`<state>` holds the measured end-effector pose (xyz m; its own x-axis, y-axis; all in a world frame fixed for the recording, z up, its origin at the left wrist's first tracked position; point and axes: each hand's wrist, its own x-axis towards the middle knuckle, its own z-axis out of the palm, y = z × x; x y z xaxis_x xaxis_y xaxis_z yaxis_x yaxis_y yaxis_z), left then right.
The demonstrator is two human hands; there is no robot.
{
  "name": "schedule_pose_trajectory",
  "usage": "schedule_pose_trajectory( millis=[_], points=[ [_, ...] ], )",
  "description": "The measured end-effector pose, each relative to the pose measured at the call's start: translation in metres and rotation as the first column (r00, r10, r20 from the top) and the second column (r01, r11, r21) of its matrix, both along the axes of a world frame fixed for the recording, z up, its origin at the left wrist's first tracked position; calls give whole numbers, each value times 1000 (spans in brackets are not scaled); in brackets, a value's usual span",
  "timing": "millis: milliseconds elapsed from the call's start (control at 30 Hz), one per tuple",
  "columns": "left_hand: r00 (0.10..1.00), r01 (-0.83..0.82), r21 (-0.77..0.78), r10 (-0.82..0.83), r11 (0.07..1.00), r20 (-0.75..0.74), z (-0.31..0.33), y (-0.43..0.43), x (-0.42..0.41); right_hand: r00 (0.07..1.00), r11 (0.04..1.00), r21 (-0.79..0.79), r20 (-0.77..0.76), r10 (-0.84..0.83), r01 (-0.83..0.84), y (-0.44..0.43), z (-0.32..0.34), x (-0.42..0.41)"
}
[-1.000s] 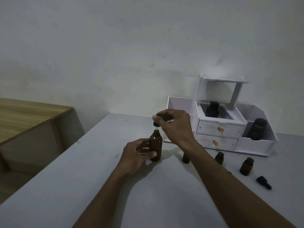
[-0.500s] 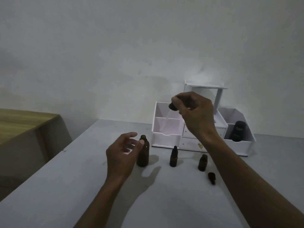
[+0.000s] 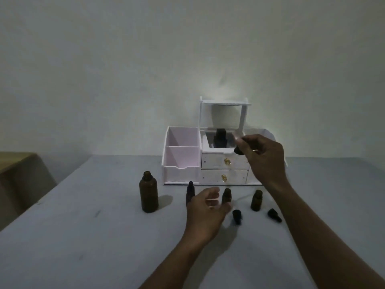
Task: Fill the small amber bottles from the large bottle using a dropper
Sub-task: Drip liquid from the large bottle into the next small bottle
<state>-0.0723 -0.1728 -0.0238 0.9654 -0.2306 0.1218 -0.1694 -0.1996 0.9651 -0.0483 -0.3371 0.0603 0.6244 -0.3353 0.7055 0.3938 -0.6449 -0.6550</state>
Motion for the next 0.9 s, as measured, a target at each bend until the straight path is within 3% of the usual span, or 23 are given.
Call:
schedule_pose_trajectory(
  millis=[900],
  points=[
    [998, 1, 121, -10, 993, 69, -7, -24, 26, 992, 1000, 5, -127, -24, 25, 4, -20, 10]
  ],
)
